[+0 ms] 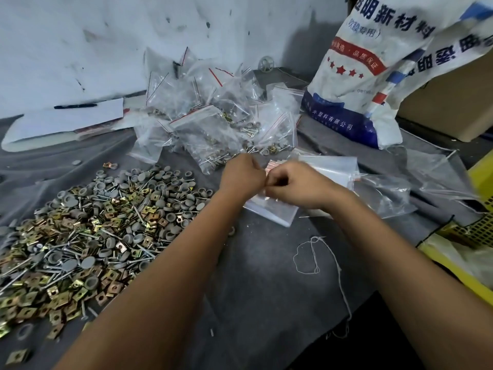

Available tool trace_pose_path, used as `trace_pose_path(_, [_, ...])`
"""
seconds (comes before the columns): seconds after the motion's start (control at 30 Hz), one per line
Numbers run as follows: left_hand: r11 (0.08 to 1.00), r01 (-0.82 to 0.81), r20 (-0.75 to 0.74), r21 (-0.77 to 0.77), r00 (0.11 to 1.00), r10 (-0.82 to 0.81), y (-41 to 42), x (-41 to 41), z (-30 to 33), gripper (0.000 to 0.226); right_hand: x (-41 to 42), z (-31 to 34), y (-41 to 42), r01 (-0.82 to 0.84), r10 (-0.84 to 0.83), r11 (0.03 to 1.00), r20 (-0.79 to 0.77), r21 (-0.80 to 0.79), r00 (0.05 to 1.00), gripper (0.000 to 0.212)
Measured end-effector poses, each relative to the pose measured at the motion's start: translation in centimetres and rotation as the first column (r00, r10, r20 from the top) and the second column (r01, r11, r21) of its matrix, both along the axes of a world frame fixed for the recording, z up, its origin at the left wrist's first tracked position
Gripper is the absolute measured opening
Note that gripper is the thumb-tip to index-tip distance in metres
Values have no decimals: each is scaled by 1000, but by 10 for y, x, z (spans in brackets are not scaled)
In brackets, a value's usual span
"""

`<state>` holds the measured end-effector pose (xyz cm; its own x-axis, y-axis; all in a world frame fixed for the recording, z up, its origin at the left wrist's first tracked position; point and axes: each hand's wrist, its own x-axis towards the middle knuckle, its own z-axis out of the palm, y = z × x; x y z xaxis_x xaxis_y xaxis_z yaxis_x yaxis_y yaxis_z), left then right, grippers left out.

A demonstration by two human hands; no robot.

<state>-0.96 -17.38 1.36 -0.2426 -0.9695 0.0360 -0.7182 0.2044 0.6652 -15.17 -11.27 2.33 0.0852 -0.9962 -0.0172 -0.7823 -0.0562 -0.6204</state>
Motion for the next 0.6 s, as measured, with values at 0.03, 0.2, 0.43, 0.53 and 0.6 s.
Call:
trace_pose_path(0.03, [1000, 20, 20, -14, 1000, -20, 0, 0, 0, 9, -5, -1, -4, 116, -132, 987, -143, -115, 981, 22])
trace_pose_path(0.2, [991, 122, 245, -57, 964, -105, 7, -6, 0, 46, 4, -14, -9, 375, -366, 924, -454, -74, 812, 62])
trace_pose_path(0.43, [978, 42, 330, -206, 943, 29, 27, 4, 1, 41, -12, -3, -11, 448, -454, 830, 61, -332, 889, 20])
trace_pose_path(0.53, [977, 201, 287, -70, 942, -174, 34, -4, -4, 64, -47, 1, -11, 608, -687, 726, -329, -321, 648, 34])
trace_pose_path(0.6, [945, 326, 355, -22, 886, -297, 39, -14, -15, 82, -62, 5, -10, 646, -652, 743, -413, -176, 636, 37])
